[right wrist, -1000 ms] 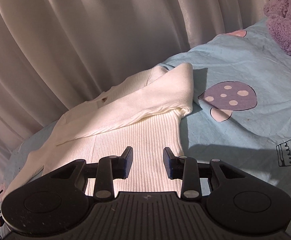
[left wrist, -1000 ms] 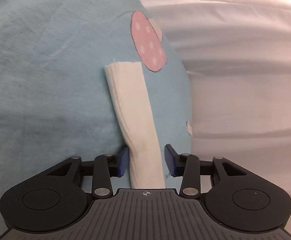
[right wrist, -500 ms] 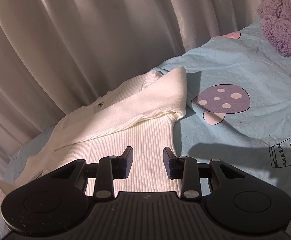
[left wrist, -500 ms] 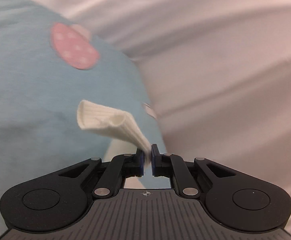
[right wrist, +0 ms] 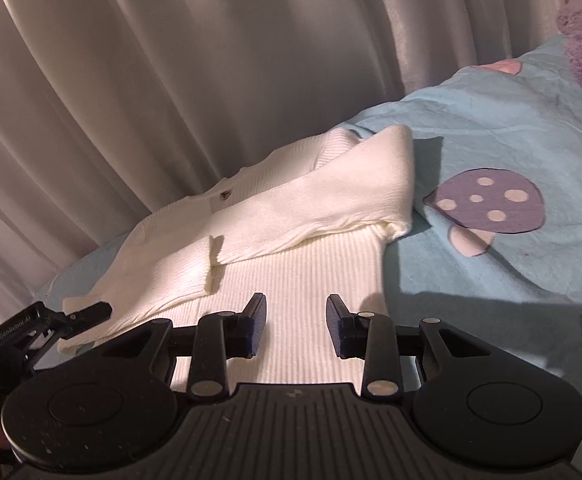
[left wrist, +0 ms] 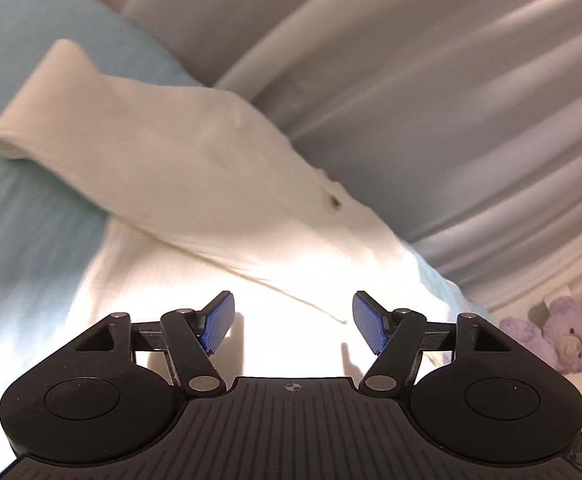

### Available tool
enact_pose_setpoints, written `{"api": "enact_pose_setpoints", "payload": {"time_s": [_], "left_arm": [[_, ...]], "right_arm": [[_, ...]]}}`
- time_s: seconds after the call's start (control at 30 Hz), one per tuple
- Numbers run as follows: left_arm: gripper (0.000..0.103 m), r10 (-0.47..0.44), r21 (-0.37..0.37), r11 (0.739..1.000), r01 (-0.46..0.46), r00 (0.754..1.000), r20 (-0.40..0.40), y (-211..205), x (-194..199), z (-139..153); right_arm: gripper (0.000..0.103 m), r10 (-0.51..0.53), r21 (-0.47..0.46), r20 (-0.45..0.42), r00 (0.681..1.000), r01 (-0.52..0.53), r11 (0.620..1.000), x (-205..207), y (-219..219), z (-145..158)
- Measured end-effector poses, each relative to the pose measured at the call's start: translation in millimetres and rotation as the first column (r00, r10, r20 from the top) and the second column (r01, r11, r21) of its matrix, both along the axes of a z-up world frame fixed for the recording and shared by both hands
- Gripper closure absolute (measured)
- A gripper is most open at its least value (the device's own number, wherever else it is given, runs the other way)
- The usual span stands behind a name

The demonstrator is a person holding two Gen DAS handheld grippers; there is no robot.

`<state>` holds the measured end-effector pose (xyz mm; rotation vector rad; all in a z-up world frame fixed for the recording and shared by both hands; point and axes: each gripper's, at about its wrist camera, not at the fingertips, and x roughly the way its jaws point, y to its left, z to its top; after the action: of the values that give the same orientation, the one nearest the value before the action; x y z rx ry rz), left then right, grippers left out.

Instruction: Fold small clothes

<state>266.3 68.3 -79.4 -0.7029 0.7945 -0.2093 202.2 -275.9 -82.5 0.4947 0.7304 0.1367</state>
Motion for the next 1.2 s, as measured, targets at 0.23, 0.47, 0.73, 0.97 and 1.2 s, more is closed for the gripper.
{"api": "enact_pose_setpoints", "payload": {"time_s": [0.23,0.47,0.73,0.97,1.2], "left_arm": [[0.024,0.222,0.142,0.964,-0.223,0.975,0.023,59.3,-22.1,-0.2],[0.024,0.243,0.150,0.958,-0.243,0.970,0.015,71.4,-21.0,-8.4],[0.024,0.230,0.159,0.960,-0.230,0.973,0.019,67.9,-18.2,-10.2],[0.024,0.200,0.196,0.959,-0.203,0.979,0.033,62.3,-9.2,-5.1],[0.024,0.127,0.238,0.962,-0.134,0.991,0.045,46.4,6.3,-1.7]], "right_arm": [[0.069,0.157,0.035,-0.031,0.987,-0.156,0.987,69.5,48.8,-14.6],[0.068,0.203,-0.025,-0.022,0.979,-0.204,0.979,99.4,82.5,-20.7],[0.095,0.283,-0.117,0.003,0.959,-0.281,0.953,104.0,99.4,-15.5],[0.097,0.152,-0.458,0.246,0.957,-0.024,0.889,84.9,67.6,35.8],[0.085,-0.012,-0.312,0.128,0.992,0.052,0.949,96.2,-3.5,14.1]]}}
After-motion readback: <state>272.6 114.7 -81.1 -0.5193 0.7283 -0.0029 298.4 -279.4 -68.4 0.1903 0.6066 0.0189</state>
